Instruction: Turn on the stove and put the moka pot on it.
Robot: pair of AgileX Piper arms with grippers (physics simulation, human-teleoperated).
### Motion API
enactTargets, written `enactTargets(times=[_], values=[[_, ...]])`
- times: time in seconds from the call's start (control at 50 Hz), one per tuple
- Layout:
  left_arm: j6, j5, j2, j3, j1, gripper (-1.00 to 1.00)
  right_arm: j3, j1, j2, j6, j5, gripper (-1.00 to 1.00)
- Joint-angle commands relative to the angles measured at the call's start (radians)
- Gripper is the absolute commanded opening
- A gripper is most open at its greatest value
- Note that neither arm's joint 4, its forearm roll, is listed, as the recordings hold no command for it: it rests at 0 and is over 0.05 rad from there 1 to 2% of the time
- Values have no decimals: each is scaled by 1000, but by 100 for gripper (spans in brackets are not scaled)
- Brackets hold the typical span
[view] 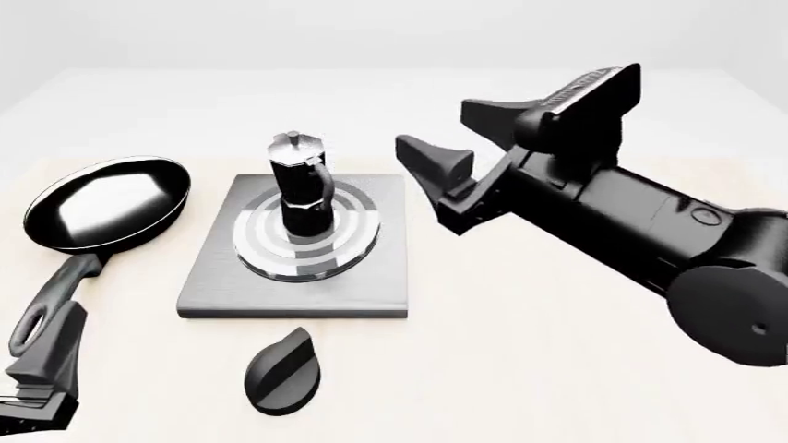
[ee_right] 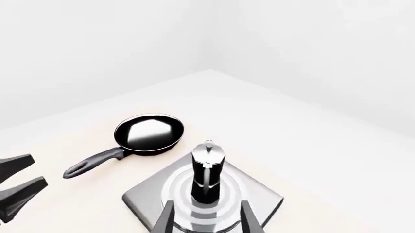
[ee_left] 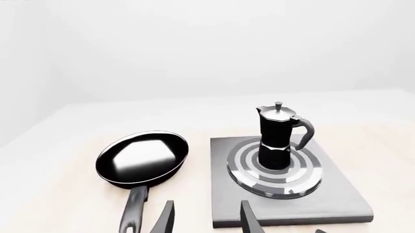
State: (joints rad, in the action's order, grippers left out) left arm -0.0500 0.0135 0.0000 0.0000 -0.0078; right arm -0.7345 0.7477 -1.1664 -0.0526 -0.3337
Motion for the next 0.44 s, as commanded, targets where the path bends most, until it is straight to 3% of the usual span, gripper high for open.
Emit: enactTargets(times=[0.02,0.26,0.32,0.44], values=[[1,-4,0,0,-12,100,208,-48,256,18,-44,100],[-5,-5,0,0,-30,100,425,-133,549,32,-16,100],[-4,-3,0,0,-31,100,474,-164,639,27,15,100],[-5,-1,0,0,-42,100,576,-249,838,71,119,100]])
